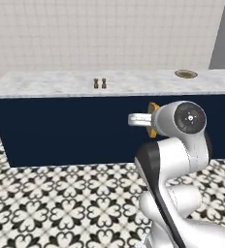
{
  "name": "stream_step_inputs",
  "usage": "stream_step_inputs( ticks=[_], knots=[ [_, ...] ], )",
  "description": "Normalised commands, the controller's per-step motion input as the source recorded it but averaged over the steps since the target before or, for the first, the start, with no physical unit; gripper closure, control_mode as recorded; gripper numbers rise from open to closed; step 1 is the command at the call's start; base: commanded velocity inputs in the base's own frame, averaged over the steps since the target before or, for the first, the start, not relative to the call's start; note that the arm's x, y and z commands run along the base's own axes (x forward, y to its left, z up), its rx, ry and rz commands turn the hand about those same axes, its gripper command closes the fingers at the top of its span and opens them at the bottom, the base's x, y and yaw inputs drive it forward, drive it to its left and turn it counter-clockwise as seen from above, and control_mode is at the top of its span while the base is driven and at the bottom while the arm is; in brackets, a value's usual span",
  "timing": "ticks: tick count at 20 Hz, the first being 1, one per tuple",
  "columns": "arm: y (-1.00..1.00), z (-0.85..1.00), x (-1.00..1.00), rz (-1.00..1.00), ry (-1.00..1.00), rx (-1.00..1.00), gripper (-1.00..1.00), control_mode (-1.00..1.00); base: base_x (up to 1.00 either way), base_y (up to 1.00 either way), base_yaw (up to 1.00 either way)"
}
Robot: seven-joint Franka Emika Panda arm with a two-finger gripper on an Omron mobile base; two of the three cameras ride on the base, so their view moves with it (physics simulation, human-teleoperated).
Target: Start the toaster. Once the lever pops up, take the bread to the plate on the dining counter.
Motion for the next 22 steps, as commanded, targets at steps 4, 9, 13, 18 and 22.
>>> stream_step_inputs(
  ticks=[4,9,13,18,22],
  knots=[
    [0.0,0.0,0.0,0.0,0.0,0.0,1.0,1.0,0.82,-1.0,-0.24],
    [0.0,0.0,0.0,0.0,0.0,0.0,1.0,1.0,0.87,-1.0,-0.14],
    [0.0,0.0,0.0,0.0,0.0,0.0,1.0,1.0,0.8,-1.0,-0.03],
    [0.0,0.0,0.0,0.0,0.0,0.0,1.0,1.0,0.38,-1.0,0.01],
    [0.0,0.0,0.0,0.0,0.0,0.0,1.0,1.0,0.67,-0.8,0.0]
  ],
)
